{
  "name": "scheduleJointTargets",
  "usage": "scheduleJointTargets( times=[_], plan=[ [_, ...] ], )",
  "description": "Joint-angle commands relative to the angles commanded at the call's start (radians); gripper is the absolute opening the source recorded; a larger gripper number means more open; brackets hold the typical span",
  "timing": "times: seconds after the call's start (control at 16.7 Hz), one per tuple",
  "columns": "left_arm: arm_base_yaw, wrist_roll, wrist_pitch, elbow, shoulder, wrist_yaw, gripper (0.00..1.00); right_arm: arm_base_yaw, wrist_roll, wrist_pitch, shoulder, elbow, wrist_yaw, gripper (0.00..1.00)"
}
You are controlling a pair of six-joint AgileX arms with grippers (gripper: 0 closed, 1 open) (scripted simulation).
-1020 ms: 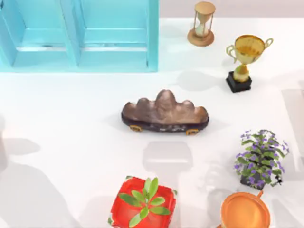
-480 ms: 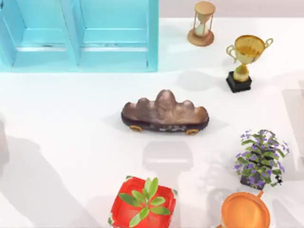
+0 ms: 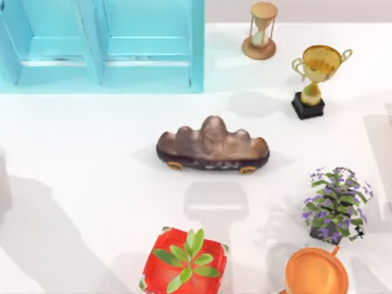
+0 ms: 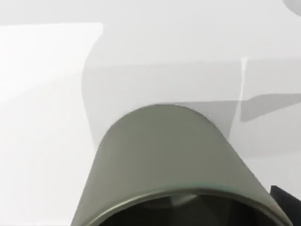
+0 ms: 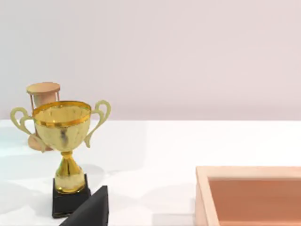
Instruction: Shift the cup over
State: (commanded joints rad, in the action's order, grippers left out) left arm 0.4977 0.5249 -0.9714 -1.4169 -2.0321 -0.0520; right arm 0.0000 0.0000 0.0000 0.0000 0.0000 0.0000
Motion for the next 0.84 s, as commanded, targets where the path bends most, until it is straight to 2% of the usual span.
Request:
scheduleJointTargets(
  times=[0.48,0.84],
  plan=[
    [0.000,0.000,0.000,0.000,0.000,0.000,0.98,0.000,0.000,0.000,0.000,0.000,0.000,1.00],
    [0.000,0.000,0.000,0.000,0.000,0.000,1.00,0.000,0.000,0.000,0.000,0.000,0.000,1.00]
  ],
)
